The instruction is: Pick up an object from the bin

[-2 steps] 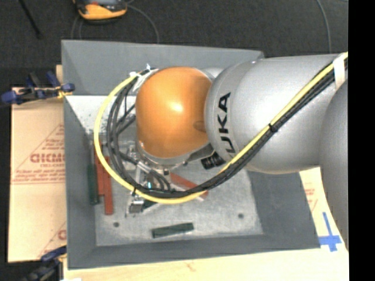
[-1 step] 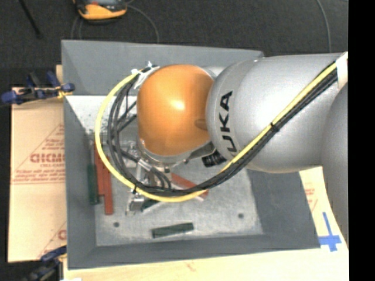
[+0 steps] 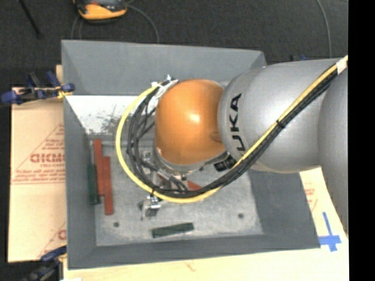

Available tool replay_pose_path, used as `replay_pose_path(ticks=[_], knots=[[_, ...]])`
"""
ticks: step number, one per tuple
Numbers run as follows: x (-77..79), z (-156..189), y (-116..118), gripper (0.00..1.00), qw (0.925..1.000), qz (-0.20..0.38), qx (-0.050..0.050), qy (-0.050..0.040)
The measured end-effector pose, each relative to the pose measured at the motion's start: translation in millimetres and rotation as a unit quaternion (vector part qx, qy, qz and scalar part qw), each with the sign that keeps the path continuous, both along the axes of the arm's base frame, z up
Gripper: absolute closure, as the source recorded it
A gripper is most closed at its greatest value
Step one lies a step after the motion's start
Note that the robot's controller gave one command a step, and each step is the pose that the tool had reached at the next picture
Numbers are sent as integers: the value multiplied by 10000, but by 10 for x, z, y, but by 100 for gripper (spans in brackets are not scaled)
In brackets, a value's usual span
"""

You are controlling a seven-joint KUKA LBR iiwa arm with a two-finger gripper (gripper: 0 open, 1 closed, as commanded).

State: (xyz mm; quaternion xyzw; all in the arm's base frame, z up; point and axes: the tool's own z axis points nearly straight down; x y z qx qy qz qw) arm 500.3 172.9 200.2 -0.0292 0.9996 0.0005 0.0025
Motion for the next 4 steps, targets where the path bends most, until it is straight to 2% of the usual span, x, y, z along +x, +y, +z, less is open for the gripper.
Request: replay_pose_path(ticks=[1,2,3,4], knots=[[76,-238,-130,0,9991,-435,-6,17],[123,-970,-614,100,9986,537,0,15],[123,-970,-613,100,9986,531,2,16],[316,-1210,-255,0,9930,1183,-24,-9]])
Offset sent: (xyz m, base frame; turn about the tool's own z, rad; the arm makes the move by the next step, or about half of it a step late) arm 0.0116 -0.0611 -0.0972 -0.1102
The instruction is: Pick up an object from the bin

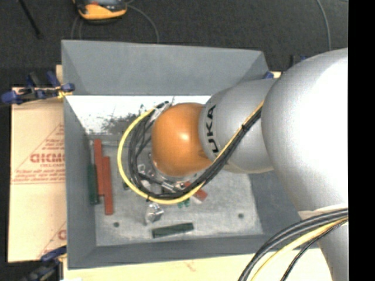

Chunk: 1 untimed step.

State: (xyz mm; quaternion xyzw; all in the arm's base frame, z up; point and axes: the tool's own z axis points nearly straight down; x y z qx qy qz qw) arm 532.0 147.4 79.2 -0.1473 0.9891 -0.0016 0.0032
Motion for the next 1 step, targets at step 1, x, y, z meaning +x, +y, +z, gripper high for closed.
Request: replay_pose_path(ticks=[1], knots=[[6,2,6,0,10000,-16,21,-26]])
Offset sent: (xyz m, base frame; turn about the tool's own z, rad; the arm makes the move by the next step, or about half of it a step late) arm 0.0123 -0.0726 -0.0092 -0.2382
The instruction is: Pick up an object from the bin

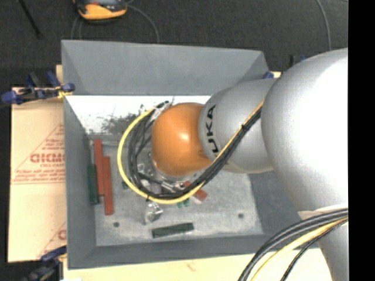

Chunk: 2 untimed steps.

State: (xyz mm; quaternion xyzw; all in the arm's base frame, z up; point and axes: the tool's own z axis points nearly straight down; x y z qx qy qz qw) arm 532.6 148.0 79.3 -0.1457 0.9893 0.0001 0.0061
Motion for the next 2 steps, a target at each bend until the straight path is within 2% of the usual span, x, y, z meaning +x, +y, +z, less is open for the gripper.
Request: replay_pose_path(ticks=[1,2], knots=[[37,-1,-139,0,9988,488,45,-14],[96,155,-540,0,9966,824,-7,37]])
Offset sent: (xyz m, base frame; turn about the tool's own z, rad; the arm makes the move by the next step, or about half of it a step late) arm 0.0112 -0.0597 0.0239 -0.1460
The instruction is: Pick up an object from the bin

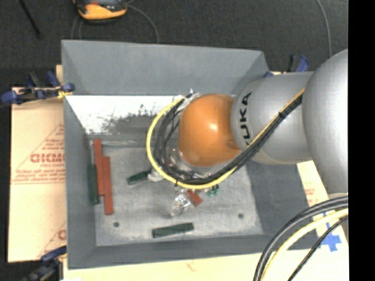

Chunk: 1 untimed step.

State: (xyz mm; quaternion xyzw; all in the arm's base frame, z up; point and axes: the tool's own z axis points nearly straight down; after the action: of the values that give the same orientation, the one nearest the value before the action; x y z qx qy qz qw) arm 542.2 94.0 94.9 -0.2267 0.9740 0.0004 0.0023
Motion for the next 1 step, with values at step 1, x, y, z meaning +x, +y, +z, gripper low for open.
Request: replay_pose_path(ticks=[1], knots=[[96,66,-78,0,10000,43,-5,-8]])
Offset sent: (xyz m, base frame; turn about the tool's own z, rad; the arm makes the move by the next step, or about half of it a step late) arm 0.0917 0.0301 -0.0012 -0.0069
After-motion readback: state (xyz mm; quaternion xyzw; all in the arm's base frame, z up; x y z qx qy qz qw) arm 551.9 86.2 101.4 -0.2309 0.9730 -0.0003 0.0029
